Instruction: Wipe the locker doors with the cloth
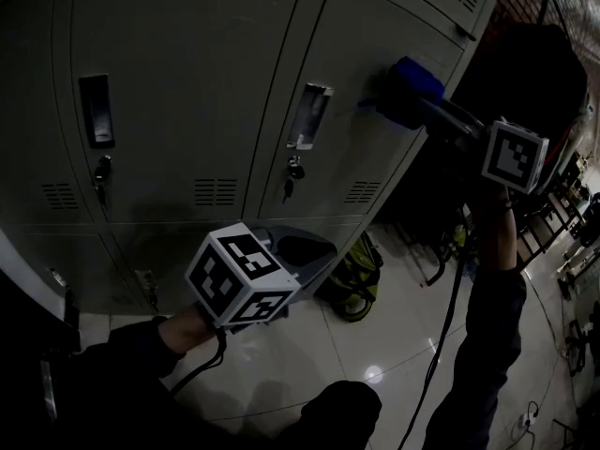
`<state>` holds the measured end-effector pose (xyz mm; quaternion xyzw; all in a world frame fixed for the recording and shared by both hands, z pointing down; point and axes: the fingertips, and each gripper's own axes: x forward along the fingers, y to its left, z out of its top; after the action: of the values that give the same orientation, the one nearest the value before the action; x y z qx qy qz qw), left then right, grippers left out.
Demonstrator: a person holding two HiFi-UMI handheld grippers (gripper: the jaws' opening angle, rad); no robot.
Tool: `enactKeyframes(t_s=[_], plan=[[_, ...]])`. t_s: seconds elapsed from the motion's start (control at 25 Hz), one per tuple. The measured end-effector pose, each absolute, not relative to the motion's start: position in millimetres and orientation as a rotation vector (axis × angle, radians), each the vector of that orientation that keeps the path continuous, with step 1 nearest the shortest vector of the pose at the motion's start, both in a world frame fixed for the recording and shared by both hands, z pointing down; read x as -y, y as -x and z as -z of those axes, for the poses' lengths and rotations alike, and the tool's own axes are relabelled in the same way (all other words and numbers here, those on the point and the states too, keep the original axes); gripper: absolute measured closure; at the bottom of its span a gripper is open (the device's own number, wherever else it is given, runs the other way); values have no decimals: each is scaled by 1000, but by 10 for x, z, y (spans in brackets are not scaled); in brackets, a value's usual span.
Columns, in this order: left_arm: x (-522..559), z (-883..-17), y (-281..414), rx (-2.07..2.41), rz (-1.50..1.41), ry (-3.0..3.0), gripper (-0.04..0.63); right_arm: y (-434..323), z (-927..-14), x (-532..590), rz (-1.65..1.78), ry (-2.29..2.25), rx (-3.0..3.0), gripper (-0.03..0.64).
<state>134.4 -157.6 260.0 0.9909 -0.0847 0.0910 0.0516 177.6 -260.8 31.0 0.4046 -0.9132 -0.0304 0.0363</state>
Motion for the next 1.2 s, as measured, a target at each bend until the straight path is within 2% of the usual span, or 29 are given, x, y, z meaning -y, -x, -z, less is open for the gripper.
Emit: enactKeyframes(t_s=[0.24,0.44,0.84,1.2], plan=[[1567,-2643,-1328,251,-287,-3009,615,-800,-414,2449,156,-961,2834,489],[1552,-2668,-1322,243,-293,-3008,615,-519,-601,2618,170,-962,2748,489],[1563,-2715,-1306,239,-303,-3000,615,-839,-655,2721,98,-1019,2769,488],[1546,-2775,-1368,232,-328,-2993,615,-1521,-696,2834,20,-1165,2756,486]])
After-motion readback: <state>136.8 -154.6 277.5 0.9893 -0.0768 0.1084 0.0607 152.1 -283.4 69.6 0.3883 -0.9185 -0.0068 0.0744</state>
